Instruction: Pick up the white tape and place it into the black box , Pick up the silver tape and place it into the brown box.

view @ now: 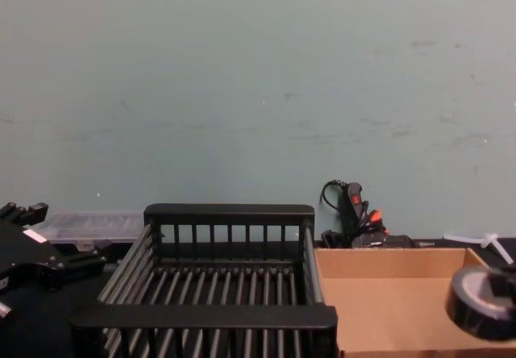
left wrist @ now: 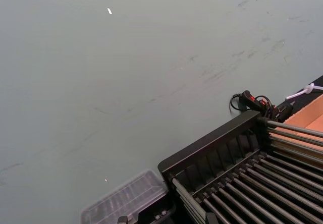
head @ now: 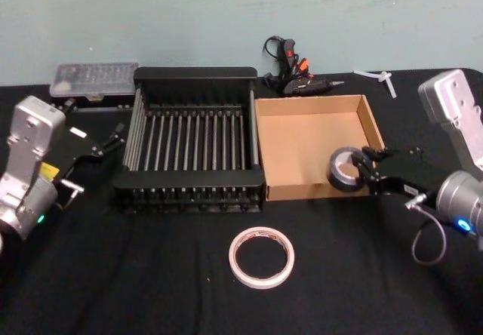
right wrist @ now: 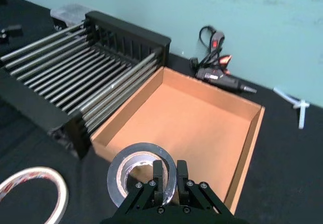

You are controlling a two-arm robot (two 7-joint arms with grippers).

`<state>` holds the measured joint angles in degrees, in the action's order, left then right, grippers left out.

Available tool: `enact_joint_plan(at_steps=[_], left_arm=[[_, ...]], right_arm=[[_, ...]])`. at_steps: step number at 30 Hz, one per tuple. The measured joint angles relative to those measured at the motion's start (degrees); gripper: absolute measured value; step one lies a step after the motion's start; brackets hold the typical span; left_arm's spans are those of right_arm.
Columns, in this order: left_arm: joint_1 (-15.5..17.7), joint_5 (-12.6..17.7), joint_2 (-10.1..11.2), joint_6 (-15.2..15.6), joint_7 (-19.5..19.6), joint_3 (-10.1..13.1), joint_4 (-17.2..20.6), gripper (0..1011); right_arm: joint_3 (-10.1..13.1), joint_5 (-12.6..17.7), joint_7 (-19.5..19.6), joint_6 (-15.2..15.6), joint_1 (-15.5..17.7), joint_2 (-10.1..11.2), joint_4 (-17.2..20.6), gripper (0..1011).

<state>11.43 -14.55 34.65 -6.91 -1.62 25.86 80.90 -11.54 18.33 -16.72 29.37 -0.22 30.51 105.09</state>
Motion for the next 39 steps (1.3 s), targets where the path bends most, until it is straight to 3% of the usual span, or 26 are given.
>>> enact_joint_plan(at_steps=[12,19,39], left_arm=[[0.0,0.0,0.0,0.0,0.0,0.0,0.0,1001],[0.0,0.0,0.0,0.0,0.0,0.0,0.0,1001],[0.0,0.0,0.0,0.0,0.0,0.0,0.0,1001]], right_arm=[[-2.2,-2.2,-0.4,-2.5,-7.4,-2.5,-6.3,164],[-3.6,-4.2,-0.1,-4.7,-12.0,-5.3,-12.3,164],[-5.0,-8.6,1.7,-7.0,-19.0,-12.0,-26.9,164]])
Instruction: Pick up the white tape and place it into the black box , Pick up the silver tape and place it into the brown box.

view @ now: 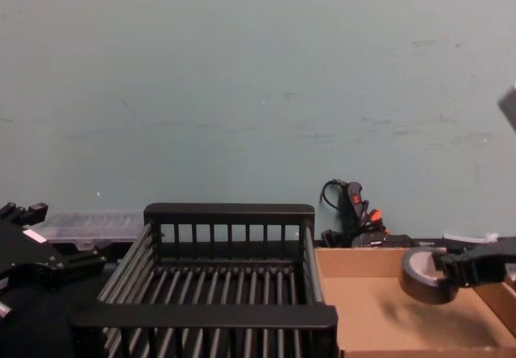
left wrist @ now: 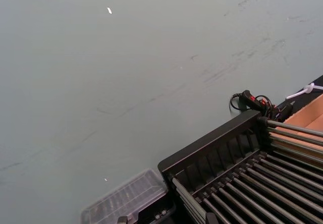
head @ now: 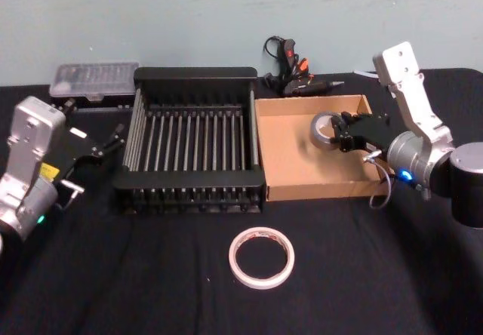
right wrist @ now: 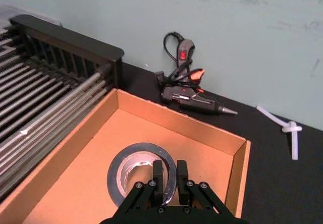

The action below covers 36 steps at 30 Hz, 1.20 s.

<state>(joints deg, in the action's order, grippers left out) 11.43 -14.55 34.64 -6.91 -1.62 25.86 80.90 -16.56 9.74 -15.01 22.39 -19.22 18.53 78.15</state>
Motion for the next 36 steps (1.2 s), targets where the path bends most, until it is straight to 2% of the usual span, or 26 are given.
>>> enact_joint_plan(at_steps=[2,11,19,29,33,36], left_arm=[[0.0,0.0,0.0,0.0,0.0,0.0,0.0,1001],[0.0,0.0,0.0,0.0,0.0,0.0,0.0,1001],[0.0,0.0,0.0,0.0,0.0,0.0,0.0,1001],[0.0,0.0,0.0,0.0,0.0,0.0,0.0,1001],[0.0,0.0,0.0,0.0,0.0,0.0,0.0,1001],[0.0,0.0,0.0,0.0,0.0,0.0,0.0,1001]], right_arm=[[0.0,-0.5,0.3,-0.7,-1.0,-1.1,-2.5,164],[0.2,-1.7,0.5,-2.1,-2.7,-3.5,-7.4,164],[0.4,-2.7,0.4,-2.2,-3.0,-4.4,-8.8,164],[0.4,-2.7,0.4,-2.2,-3.0,-4.3,-8.7,165],[0.4,-2.7,0.4,-2.2,-3.0,-4.3,-8.6,229],[0.4,-2.6,0.4,-2.2,-3.0,-4.3,-8.6,330]])
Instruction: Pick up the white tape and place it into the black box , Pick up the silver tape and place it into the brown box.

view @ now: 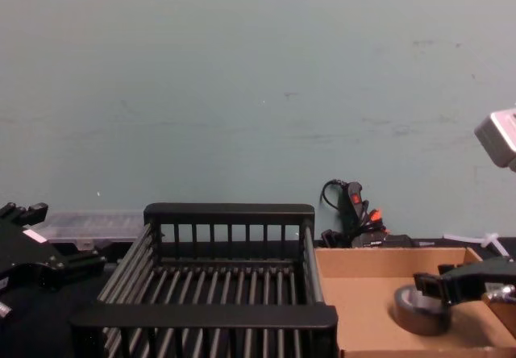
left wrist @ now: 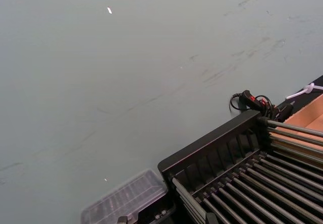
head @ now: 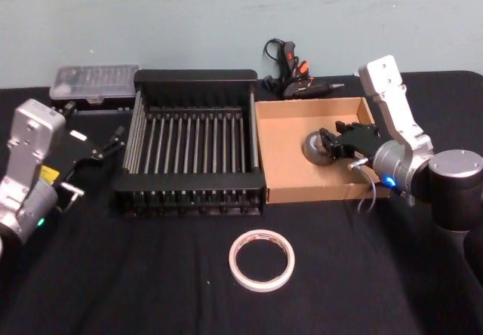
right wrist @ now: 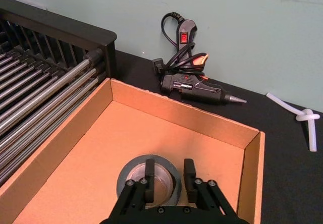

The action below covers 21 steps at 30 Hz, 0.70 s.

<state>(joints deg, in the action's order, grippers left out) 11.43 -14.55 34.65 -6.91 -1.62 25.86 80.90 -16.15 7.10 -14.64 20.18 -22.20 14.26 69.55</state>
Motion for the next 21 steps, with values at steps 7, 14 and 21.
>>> enact_joint_plan(at_steps=[7,14,21], left_arm=[[0.0,0.0,0.0,0.0,0.0,0.0,0.0,1001],[0.0,0.0,0.0,0.0,0.0,0.0,0.0,1001],[0.0,0.0,0.0,0.0,0.0,0.0,0.0,1001]], right_arm=[[0.0,0.1,0.0,0.0,0.0,0.0,0.1,541],[0.0,0.1,-0.1,0.1,0.1,0.1,0.1,767],[0.0,0.2,-0.1,0.1,0.1,0.1,0.1,973]])
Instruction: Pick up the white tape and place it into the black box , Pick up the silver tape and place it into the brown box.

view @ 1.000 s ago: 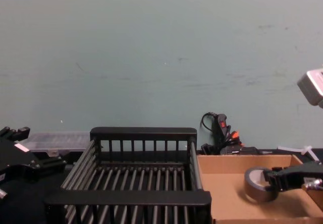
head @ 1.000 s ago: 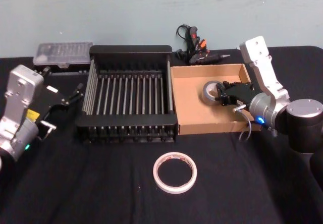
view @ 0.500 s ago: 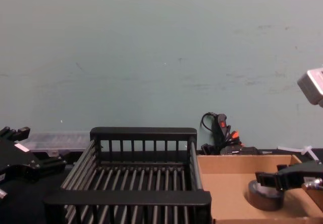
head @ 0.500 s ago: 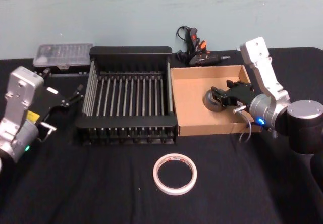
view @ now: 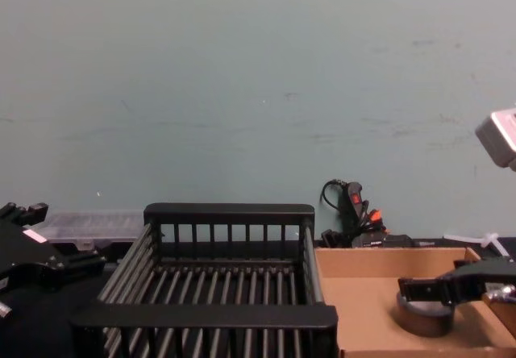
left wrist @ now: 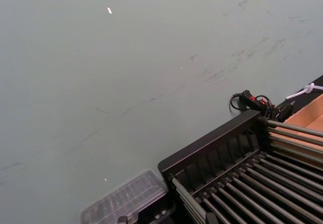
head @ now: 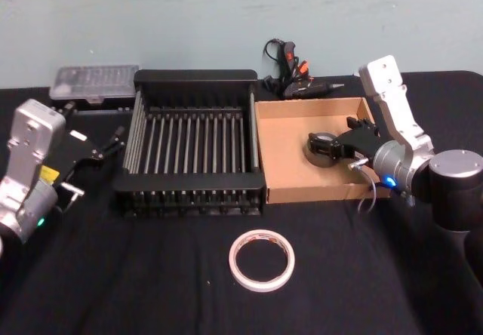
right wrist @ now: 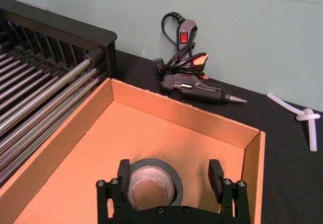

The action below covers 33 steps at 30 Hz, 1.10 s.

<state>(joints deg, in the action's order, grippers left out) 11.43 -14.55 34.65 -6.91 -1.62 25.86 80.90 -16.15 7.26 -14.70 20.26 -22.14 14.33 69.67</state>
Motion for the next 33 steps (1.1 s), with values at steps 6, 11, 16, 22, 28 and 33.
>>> enact_joint_plan(at_steps=[6,11,16,22,28,33], left_arm=[[0.0,0.0,0.0,0.0,0.0,0.0,0.0,1001],[0.0,0.0,0.0,0.0,0.0,0.0,0.0,1001],[0.0,0.0,0.0,0.0,0.0,0.0,0.0,1001],[0.0,0.0,0.0,0.0,0.0,0.0,0.0,1001],[0.0,0.0,0.0,0.0,0.0,0.0,0.0,1001],[0.0,0.0,0.0,0.0,0.0,0.0,0.0,1001]], right_arm=[[0.4,0.0,-0.3,0.0,0.5,0.0,1.1,1002],[1.0,0.0,-0.7,0.0,1.5,0.3,3.4,1002],[1.5,0.0,-1.5,0.8,3.3,1.2,7.6,1000],[1.7,0.8,-3.4,2.2,6.4,3.4,14.0,1002],[1.8,1.7,-4.8,3.9,9.5,5.8,19.6,1002],[2.0,2.8,-5.9,5.5,12.6,8.1,24.4,1002]])
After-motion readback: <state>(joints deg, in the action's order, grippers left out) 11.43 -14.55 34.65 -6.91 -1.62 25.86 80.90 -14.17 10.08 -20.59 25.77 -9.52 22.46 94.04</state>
